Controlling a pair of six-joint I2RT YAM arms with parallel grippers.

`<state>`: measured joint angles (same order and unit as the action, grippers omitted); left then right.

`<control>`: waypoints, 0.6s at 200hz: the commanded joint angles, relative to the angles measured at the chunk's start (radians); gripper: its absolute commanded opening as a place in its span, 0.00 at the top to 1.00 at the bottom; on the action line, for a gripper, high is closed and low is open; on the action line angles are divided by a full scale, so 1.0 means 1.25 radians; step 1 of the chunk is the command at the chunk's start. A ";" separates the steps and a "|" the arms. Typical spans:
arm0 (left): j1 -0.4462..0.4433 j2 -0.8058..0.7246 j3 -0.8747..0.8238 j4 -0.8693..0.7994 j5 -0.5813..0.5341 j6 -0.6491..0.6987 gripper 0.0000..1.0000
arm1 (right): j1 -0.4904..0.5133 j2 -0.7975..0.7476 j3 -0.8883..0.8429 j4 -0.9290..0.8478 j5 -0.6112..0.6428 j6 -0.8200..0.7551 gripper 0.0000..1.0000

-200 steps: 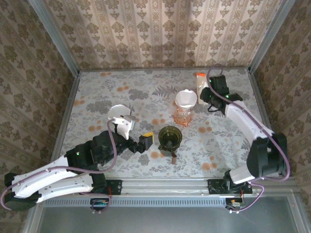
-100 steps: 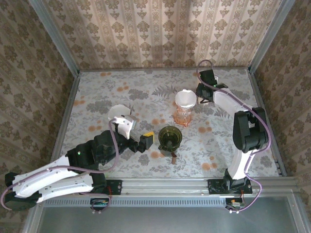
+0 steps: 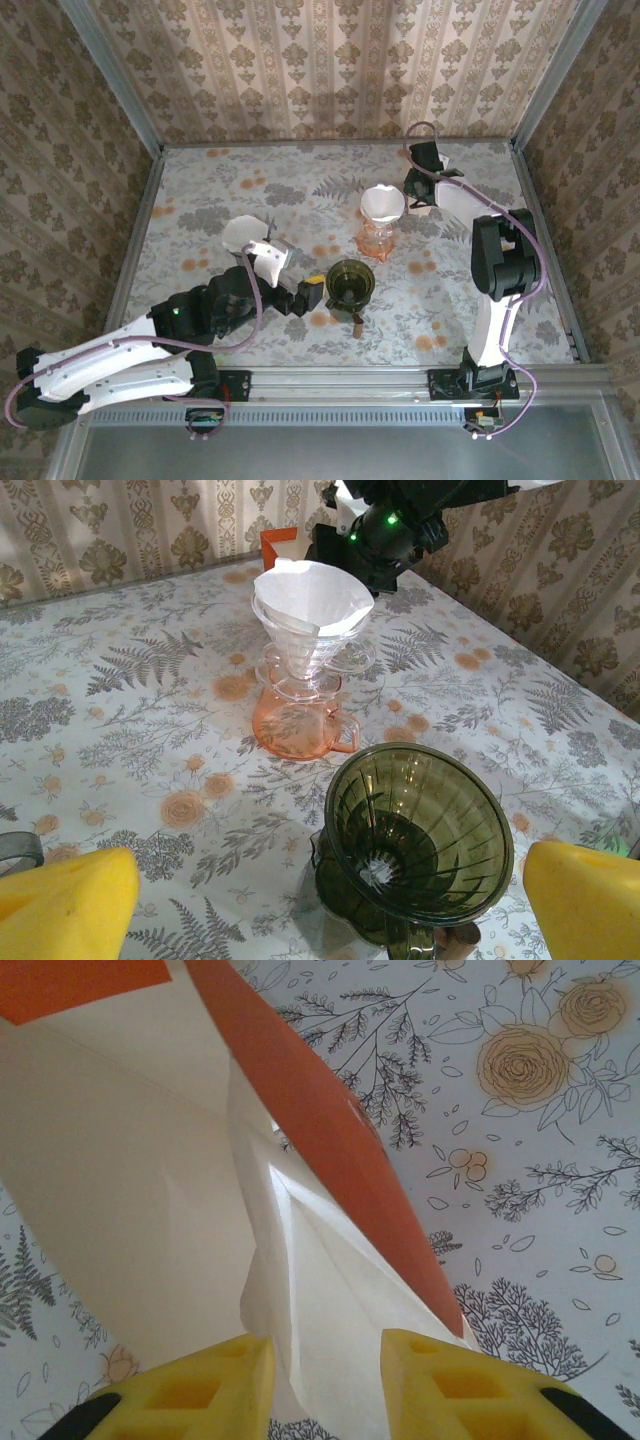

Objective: Place the coffee filter in the dripper

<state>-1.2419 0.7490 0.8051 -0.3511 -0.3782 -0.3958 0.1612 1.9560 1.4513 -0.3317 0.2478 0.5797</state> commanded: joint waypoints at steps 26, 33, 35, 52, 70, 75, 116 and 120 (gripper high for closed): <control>0.007 -0.008 0.017 0.004 0.002 -0.011 0.00 | -0.010 0.036 0.038 0.015 0.001 -0.004 0.80; 0.007 -0.008 0.017 0.003 0.002 -0.012 0.00 | -0.010 0.027 0.035 0.019 0.000 -0.012 0.84; 0.007 -0.008 0.016 0.003 0.003 -0.013 0.00 | -0.010 0.023 0.034 0.022 0.000 -0.014 0.85; 0.007 -0.008 0.016 0.003 0.000 -0.014 0.00 | -0.011 -0.012 0.020 0.034 0.001 -0.032 0.93; 0.007 -0.009 0.019 0.003 0.000 -0.012 0.00 | -0.010 -0.059 0.005 0.045 0.002 -0.049 1.00; 0.007 -0.010 0.020 0.003 -0.001 -0.011 0.00 | -0.010 -0.074 0.000 0.047 0.002 -0.053 1.00; 0.007 -0.046 0.016 0.015 -0.014 -0.007 0.00 | -0.009 -0.224 -0.080 0.067 0.001 -0.049 1.00; 0.007 -0.051 0.015 0.017 -0.016 -0.007 0.00 | -0.009 -0.241 -0.090 0.070 0.001 -0.048 1.00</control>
<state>-1.2419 0.7242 0.8051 -0.3508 -0.3794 -0.3992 0.1524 1.7916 1.3991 -0.2817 0.2466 0.5259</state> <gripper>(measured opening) 0.997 0.064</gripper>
